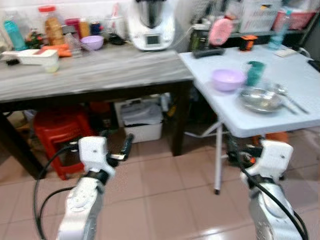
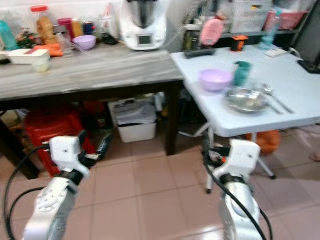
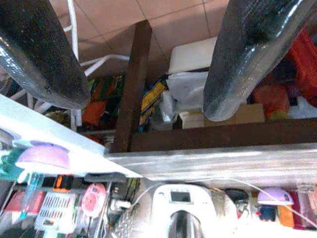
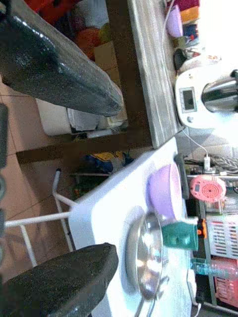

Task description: Setting the table

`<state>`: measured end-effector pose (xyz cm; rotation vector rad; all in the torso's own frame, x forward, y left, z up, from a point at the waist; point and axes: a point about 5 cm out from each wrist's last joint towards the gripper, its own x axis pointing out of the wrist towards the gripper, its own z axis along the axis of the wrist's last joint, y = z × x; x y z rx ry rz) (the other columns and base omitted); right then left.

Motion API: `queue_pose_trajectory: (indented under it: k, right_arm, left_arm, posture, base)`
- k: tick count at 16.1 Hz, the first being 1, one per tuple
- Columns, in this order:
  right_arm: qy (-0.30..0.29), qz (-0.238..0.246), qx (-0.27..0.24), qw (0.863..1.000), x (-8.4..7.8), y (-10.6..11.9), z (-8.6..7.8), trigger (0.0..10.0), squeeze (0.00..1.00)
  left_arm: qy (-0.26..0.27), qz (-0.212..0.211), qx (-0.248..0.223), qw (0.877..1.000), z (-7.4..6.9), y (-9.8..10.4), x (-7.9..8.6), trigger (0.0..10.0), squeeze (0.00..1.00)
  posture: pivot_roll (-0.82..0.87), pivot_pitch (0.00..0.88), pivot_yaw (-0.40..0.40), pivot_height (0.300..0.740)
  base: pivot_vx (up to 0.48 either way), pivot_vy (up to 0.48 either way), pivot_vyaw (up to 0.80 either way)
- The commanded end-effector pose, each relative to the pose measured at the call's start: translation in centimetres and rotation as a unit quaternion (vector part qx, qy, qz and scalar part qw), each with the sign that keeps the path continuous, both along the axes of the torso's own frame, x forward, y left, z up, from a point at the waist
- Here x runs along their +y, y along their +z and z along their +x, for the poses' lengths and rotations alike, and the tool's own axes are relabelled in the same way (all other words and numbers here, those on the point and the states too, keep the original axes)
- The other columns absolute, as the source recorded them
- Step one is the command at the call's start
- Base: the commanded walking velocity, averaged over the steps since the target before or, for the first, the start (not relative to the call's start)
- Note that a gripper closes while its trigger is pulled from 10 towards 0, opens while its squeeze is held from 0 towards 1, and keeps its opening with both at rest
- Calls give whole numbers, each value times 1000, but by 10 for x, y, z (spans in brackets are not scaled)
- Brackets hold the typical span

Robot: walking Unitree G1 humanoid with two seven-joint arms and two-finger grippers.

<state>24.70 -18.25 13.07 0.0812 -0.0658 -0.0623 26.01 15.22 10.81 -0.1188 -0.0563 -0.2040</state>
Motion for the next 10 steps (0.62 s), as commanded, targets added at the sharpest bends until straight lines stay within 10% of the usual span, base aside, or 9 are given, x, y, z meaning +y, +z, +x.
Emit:
queue_pose_trajectory:
  k: [1, 10]
  right_arm:
    - [-8, -3, 4, 1000, -5, -1, -1, 10000, 0]
    - [-2, 8, -1, 1000, -1, -2, -1, 10000, 0]
  left_arm:
    - [-6, -2, 0, 1000, 1, 1, -5, 10000, 0]
    - [-31, -6, -11, 999, 4, 7, -7, 10000, 0]
  posture:
    - [-79, 0, 60, 740]
    - [-69, 0, 75, 740]
  base:
    - [0, -480, 0]
    - [0, -48, 148]
